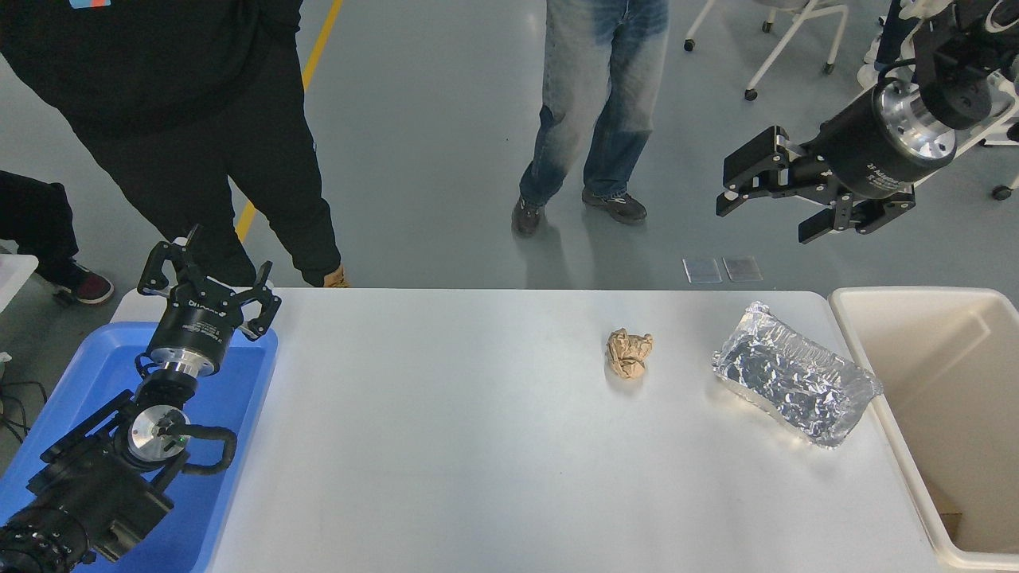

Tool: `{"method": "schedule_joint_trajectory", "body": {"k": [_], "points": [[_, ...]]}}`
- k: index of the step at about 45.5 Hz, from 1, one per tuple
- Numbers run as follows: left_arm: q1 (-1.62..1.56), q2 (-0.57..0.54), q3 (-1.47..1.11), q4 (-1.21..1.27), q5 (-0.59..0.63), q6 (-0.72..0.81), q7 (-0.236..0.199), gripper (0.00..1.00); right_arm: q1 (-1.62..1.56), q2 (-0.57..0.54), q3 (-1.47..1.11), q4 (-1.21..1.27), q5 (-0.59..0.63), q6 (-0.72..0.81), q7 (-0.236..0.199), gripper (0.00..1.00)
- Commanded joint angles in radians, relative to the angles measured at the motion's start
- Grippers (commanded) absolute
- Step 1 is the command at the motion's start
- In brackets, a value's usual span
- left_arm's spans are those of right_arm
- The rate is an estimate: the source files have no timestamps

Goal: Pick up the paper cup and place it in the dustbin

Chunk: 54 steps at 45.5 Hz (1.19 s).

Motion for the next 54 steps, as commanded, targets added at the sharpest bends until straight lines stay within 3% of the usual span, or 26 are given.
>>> {"method": "schedule_joint_trajectory", "body": {"k": [1, 17, 54], "points": [[0.0, 0.0, -0.001, 0.0, 0.0, 0.0, -0.001, 0.99, -0.027, 0.037, -0.024, 0.005, -0.031, 0.004, -0.001, 1.0], [0.0, 0.0, 0.0, 0.0, 0.0, 0.0, -0.001, 0.99, -0.061, 0.032, -0.041, -0.002, -0.143, 0.004, -0.003, 1.0], [0.0, 0.0, 0.0, 0.0, 0.0, 0.0, 0.001, 0.99, -0.027, 0.01, -0.076, 0.089, -0.146, 0.004, -0.001, 1.0]]}}
